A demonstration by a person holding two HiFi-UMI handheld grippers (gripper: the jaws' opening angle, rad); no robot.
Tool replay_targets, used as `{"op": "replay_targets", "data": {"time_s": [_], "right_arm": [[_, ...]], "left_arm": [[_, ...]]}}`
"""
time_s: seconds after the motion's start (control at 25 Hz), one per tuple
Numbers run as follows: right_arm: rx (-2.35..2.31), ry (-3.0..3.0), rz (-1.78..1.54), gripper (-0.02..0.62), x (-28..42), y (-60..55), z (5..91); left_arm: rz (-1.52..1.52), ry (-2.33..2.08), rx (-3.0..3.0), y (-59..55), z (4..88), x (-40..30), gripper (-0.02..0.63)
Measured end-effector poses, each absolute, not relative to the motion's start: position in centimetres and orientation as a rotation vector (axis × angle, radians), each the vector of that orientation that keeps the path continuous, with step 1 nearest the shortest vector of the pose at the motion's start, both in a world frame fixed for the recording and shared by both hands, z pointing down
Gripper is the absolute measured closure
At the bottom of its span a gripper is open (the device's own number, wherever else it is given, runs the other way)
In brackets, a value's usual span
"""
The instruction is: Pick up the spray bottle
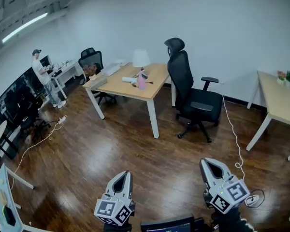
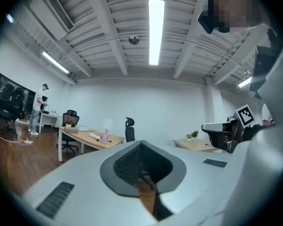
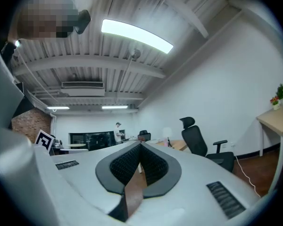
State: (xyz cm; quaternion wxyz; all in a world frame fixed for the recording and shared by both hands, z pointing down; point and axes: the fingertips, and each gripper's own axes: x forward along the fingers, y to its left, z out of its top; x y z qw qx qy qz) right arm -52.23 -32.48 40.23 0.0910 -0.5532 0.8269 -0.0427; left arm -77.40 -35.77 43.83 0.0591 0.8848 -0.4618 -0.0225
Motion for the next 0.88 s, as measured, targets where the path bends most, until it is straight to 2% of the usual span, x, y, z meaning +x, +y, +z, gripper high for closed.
{"op": "replay_targets", "data": {"time_s": [0.2,0.44,0.72,0.88], "right_arm": [[-1.800,2.323,-0.119,0.581,-34.2,-36.7,39.9],[-2.007,2.112,-0.106,0.581,-16.5,-42.2,39.9],[-2.280,1.836,-0.068,0.581,0.8,-48.1,39.7],[-2.440,1.669,-0.031,0.581,10.8,-48.6,38.9]], "left_arm": [[-0.068,-1.201,2.827,-43.1,41.8,-58.1,0.604],[-0.019,-0.905,2.884,-53.2,41.8,-38.2,0.604],[-0.014,-0.546,2.897,-65.8,43.2,-17.6,0.604],[0.014,-0.343,2.922,-69.3,42.8,-5.3,0.604]]}}
